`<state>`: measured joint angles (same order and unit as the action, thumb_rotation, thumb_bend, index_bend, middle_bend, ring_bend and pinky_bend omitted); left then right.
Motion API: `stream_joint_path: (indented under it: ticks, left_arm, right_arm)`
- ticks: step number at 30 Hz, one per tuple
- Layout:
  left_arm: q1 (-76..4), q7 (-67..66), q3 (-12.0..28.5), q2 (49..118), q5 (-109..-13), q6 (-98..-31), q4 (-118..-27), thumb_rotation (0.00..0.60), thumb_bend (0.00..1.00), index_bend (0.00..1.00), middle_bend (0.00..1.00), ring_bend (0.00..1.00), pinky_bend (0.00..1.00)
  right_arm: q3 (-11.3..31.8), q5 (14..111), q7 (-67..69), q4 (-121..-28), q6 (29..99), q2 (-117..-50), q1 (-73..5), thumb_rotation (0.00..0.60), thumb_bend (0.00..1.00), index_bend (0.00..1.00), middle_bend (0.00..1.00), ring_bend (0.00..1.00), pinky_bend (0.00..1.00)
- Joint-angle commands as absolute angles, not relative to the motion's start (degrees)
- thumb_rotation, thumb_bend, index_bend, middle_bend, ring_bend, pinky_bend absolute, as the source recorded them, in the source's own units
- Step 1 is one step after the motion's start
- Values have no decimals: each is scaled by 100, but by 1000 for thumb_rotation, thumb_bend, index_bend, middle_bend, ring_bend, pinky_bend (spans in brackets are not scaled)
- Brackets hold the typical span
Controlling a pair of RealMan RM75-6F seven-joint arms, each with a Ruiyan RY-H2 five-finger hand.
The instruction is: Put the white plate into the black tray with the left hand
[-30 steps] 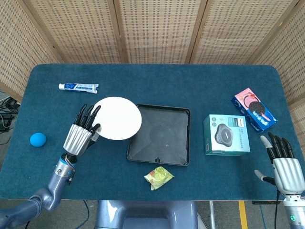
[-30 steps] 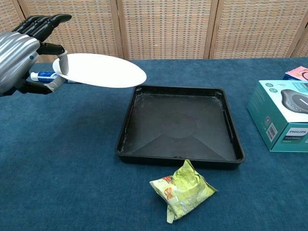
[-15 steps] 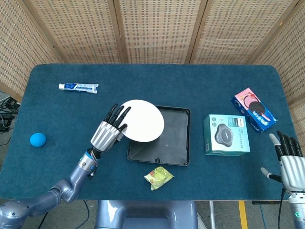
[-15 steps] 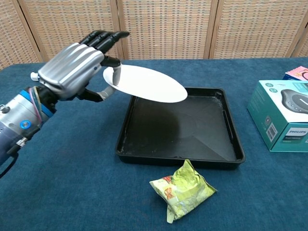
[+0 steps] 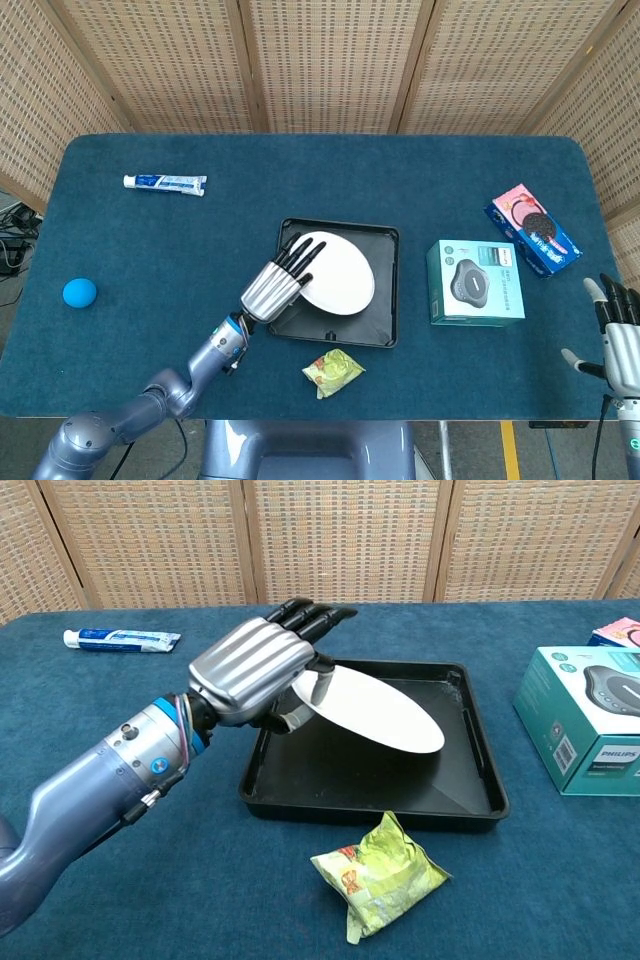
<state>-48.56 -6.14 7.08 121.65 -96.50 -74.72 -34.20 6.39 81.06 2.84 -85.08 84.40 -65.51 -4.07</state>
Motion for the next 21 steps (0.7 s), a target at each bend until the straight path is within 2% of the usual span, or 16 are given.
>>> stream_joint_path:
  ticks: [1, 3, 4, 6, 8, 11, 13, 18, 21]
  left_arm:
    - [-4965, -541, 679, 12281, -9626, -7360, -3292, 600, 569, 812, 13, 0, 0]
    - [-5019, -528, 663, 12319, -9599, -7239, -3256, 600, 542, 784, 5, 0, 0]
    - [-5049, -538, 651, 12329, -9583, -7156, -3252, 600, 477, 719, 1, 0, 0]
    - [-5089, -593, 632, 12328, -9555, -7028, -3279, 600, 310, 517, 0, 0, 0]
    - [-5107, -650, 597, 12282, -9534, -6922, -3374, 600, 127, 255, 0, 0, 0]
    - [-5055, -785, 573, 12115, -9478, -6886, -3569, 600, 9, 48, 0, 0, 0]
    - [-4958, -862, 577, 11888, -9428, -6963, -3852, 600, 0, 3, 0, 0, 0]
    - [-4733, -1072, 580, 11451, -9284, -7030, -4519, 600, 0, 0, 0, 0, 0]
    - [-4421, -1389, 568, 10955, -9123, -7164, -5308, 600, 0, 0, 0, 0, 0]
  right_arm:
    - [640, 8100, 290, -8496, 8432, -6550, -404, 600, 175, 106, 0, 0, 0]
    - [635, 8104, 313, -8488, 8418, -6547, -406, 600, 171, 107, 0, 0, 0]
    - [636, 8106, 333, -8483, 8411, -6545, -409, 600, 169, 107, 0, 0, 0]
    - [633, 8112, 348, -8472, 8395, -6549, -416, 600, 169, 108, 0, 0, 0]
    - [626, 8115, 349, -8461, 8383, -6554, -418, 600, 168, 108, 0, 0, 0]
    - [624, 8121, 334, -8459, 8395, -6560, -412, 600, 169, 108, 0, 0, 0]
    - [622, 8139, 311, -8480, 8427, -6560, -401, 600, 169, 108, 0, 0, 0]
    - [606, 8187, 268, -8526, 8451, -6560, -399, 600, 168, 109, 0, 0, 0]
    - [582, 8234, 239, -8547, 8449, -6568, -406, 600, 169, 109, 0, 0, 0]
